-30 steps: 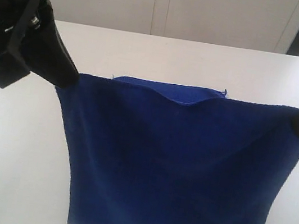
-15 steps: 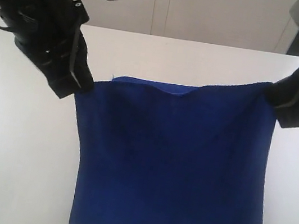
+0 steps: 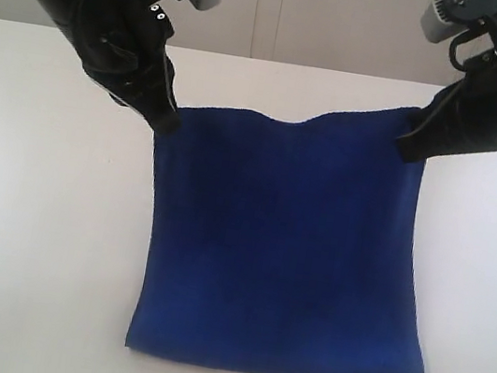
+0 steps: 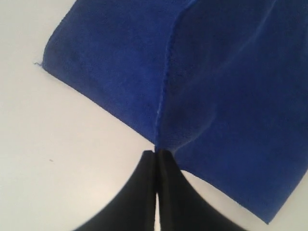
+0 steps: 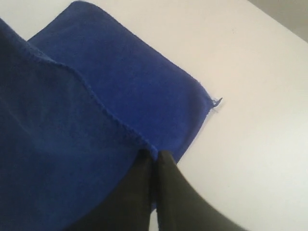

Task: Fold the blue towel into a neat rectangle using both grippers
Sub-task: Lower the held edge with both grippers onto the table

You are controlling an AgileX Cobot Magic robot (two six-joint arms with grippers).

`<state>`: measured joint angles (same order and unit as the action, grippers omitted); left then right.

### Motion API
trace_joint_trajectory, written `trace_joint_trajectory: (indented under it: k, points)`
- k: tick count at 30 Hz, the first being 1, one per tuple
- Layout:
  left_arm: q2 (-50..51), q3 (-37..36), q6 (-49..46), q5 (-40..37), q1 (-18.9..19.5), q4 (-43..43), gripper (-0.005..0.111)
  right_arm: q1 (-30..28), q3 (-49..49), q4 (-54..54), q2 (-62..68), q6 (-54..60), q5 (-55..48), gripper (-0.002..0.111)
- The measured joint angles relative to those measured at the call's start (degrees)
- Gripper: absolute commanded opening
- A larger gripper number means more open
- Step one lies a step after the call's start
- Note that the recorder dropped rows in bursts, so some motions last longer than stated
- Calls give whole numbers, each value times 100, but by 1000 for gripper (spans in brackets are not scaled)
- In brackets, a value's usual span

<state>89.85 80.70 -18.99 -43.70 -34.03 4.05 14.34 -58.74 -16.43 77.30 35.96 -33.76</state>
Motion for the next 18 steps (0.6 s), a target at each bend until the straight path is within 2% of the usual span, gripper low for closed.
trace_joint_trajectory:
  k: [18]
  points:
    - [681, 557, -71, 431, 256, 13, 0, 0, -490, 320, 889, -350, 687, 0]
